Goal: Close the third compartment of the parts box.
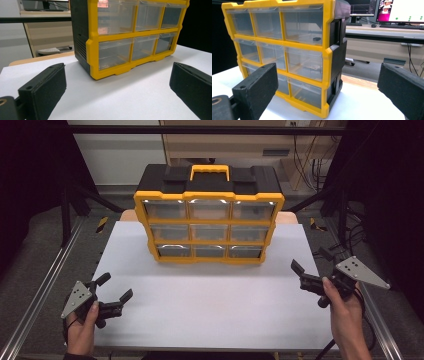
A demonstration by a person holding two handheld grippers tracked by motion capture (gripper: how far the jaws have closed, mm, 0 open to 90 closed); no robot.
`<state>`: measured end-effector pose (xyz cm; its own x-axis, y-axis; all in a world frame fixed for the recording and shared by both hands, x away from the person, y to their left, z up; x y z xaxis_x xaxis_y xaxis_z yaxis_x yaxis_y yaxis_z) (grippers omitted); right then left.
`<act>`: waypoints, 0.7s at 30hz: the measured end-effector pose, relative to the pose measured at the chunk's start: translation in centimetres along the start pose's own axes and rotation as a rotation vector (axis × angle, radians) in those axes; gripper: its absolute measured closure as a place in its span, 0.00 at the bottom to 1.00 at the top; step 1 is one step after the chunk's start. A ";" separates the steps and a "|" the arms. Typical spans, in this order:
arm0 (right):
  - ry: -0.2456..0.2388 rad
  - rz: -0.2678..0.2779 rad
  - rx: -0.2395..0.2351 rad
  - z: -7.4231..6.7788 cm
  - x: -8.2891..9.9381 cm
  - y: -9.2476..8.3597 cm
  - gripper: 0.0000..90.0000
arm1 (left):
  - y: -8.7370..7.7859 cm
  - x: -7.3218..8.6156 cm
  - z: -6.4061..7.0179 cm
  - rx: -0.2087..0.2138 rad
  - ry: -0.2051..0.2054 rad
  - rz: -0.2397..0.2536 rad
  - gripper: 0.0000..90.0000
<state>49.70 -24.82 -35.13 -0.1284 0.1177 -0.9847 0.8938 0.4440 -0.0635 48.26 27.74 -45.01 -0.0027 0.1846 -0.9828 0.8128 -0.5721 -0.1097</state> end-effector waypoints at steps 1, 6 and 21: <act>-0.002 -0.001 0.000 0.0 0.1 0.0 0.04 | 0.0 0.0 0.0 0.001 0.000 0.000 0.01; 0.001 -0.003 -0.001 0.0 0.7 -0.2 0.04 | 0.0 -0.1 0.1 0.002 0.001 0.002 0.01; -0.002 -0.006 -0.006 0.1 2.1 -0.3 0.04 | 0.0 -0.1 0.1 0.003 0.004 0.001 0.01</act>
Point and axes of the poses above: each handheld gripper's, and its own axes: y roughly forward along the jaws, x roughly out of its underside, z roughly to its right, the point moved 9 cm from there along y, roughly forward along the jaws, and after that the axes turned 9 degrees about y, right-handed, at the moved point
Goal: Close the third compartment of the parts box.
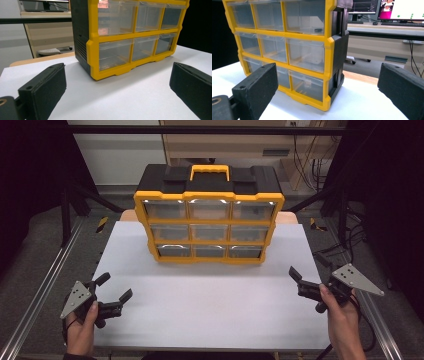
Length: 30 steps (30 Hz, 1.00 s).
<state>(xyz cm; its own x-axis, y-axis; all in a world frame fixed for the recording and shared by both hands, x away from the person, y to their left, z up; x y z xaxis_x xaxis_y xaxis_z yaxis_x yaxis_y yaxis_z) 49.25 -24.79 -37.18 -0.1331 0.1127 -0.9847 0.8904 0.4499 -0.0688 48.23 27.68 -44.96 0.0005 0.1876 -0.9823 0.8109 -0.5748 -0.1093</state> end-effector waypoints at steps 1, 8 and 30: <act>-0.001 -0.001 -0.001 0.0 0.1 0.0 0.04 | 0.1 0.0 0.1 0.004 0.003 -0.002 0.01; -0.008 0.000 -0.008 -0.1 0.5 0.2 0.04 | 0.3 0.1 0.5 0.018 0.010 -0.010 0.01; 0.021 -0.052 -0.051 -1.8 4.3 1.4 0.04 | 0.3 -0.1 0.8 0.030 0.007 -0.003 0.01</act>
Point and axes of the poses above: each handheld gripper's, and its own axes: y roughly forward along the jaws, x roughly out of its underside, z roughly to its right, the point moved 9 cm from there along y, roughly forward along the jaws, and after that the axes turned 9 degrees about y, right-handed, at the moved point
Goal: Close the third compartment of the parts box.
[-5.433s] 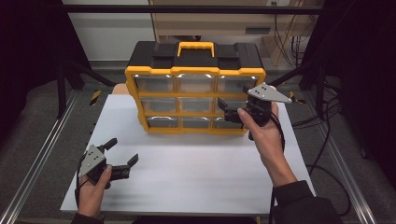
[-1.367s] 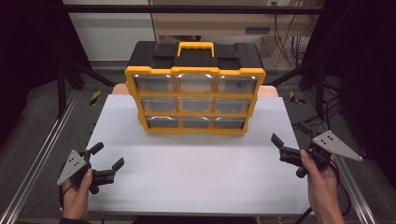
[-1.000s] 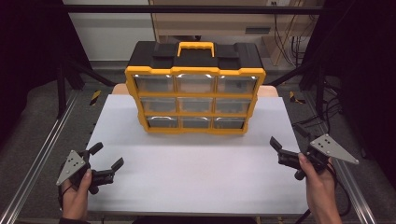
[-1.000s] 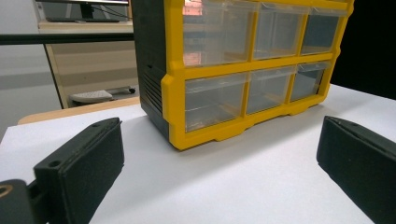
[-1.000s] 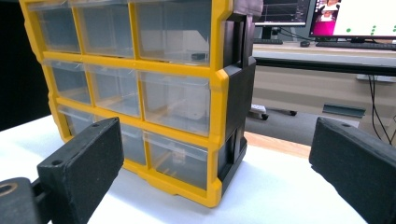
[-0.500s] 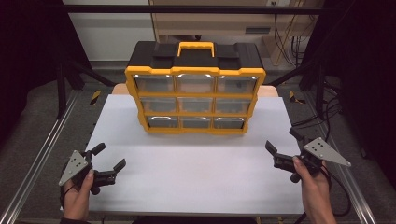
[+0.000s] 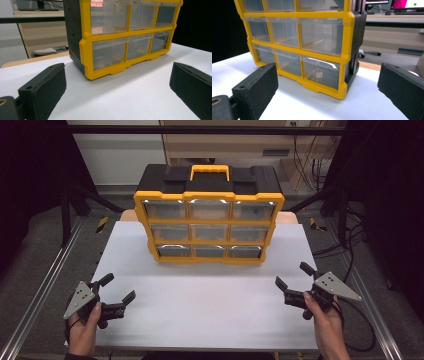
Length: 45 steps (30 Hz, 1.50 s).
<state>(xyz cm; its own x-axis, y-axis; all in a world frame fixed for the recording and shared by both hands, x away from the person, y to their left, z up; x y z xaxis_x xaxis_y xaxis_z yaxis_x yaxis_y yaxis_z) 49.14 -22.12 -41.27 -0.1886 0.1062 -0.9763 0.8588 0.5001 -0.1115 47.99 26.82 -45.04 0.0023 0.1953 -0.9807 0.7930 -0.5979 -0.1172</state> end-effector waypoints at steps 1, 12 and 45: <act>-0.001 -0.002 -0.002 -0.1 0.1 0.1 0.04 | 0.0 0.0 0.0 0.001 0.000 0.000 0.01; -0.002 -0.028 -0.027 -1.0 1.4 1.2 0.04 | 0.0 0.0 0.1 0.002 0.003 -0.004 0.01; 0.006 -0.060 -0.043 -2.0 3.5 4.0 0.04 | 0.2 0.2 0.2 0.011 0.002 -0.010 0.01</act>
Point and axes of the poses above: each handheld gripper's, and its own axes: y roughly forward along the jaws, x roughly out of its underside, z roughly to its right, the point moved 9 cm from there along y, roughly forward along the jaws, and after that the axes turned 9 degrees about y, right-handed, at the moved point
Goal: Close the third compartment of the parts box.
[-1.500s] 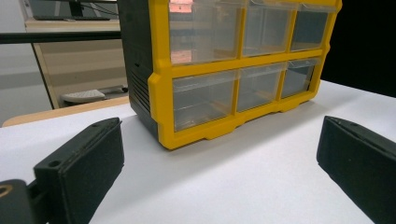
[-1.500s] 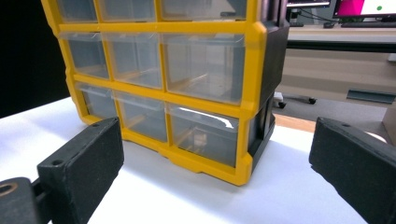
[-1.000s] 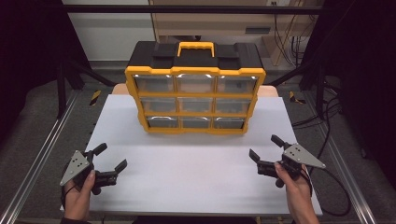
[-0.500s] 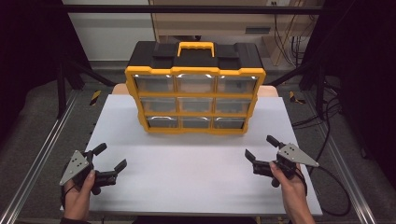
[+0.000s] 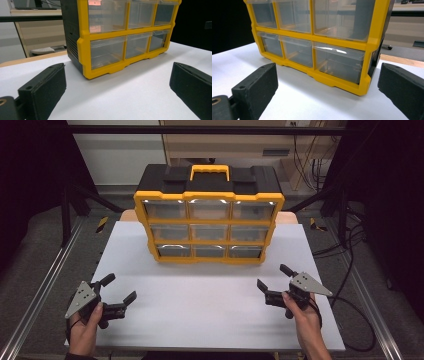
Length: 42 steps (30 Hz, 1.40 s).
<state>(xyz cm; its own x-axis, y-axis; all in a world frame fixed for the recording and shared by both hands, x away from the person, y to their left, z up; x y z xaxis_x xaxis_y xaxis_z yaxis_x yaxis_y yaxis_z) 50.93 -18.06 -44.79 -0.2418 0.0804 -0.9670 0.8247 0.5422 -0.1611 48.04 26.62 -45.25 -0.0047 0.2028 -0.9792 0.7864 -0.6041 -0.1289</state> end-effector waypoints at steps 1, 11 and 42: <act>-0.001 0.000 0.001 0.1 0.1 0.1 0.04 | 0.0 0.0 0.0 0.000 0.001 -0.001 0.01; 0.004 0.009 0.009 0.5 0.2 0.9 0.04 | 0.0 0.1 -0.1 -0.001 0.001 -0.002 0.01; -0.010 -0.031 -0.051 -1.5 1.7 3.9 0.05 | 1.0 0.6 0.0 0.012 -0.008 -0.027 0.01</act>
<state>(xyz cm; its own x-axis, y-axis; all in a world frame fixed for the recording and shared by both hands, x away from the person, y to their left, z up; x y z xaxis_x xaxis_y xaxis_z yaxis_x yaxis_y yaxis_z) 52.97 -14.54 -46.78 -0.2618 0.0547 -0.9636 0.7896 0.5862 -0.1813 48.84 26.14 -46.00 -0.0307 0.2130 -0.9766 0.7783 -0.6079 -0.1570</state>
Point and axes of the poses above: each handheld gripper's, and its own axes: y roughly forward along the jaws, x roughly out of its underside, z roughly to its right, the point moved 9 cm from there along y, roughly forward along the jaws, and after that the axes turned 9 degrees about y, right-handed, at the moved point
